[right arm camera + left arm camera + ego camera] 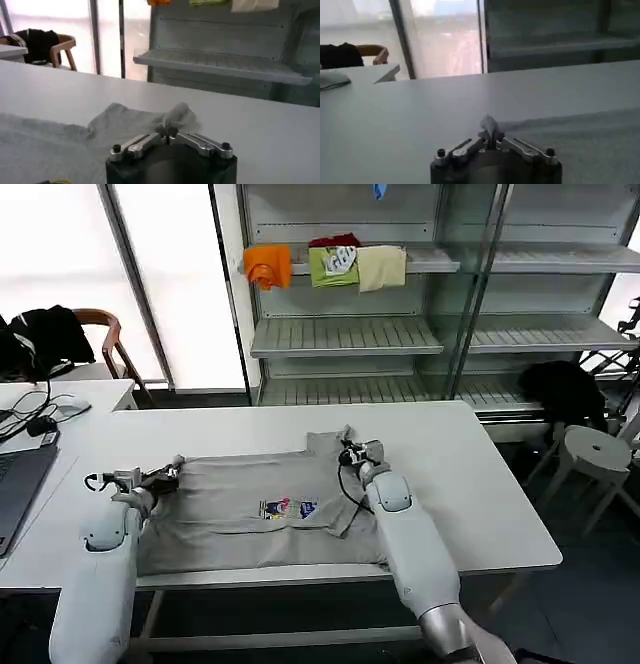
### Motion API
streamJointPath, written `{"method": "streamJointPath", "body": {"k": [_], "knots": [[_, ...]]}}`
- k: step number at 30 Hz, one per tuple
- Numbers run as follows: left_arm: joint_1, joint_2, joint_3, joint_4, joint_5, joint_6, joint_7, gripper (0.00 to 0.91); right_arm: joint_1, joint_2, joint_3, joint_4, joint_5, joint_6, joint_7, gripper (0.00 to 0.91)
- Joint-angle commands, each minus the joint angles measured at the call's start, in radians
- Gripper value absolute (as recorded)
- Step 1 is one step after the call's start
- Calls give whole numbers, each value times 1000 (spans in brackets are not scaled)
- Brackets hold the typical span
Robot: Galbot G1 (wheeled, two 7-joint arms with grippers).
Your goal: Fold and organize the clothes.
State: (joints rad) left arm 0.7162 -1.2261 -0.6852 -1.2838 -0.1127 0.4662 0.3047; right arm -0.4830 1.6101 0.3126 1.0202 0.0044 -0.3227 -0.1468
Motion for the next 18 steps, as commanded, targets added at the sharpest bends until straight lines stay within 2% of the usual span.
{"method": "streamJointPath", "body": {"k": [1,8,18], "knots": [[58,27,-13,-169,-159,-17,-6,0,-89,2,-47,316,80,-72,40,0],[143,42,-33,-258,-221,-9,2,0,-220,-75,-72,540,104,-168,50,0],[255,62,-68,-325,-312,-16,14,0,-360,-156,-56,768,127,-242,64,0]]}}
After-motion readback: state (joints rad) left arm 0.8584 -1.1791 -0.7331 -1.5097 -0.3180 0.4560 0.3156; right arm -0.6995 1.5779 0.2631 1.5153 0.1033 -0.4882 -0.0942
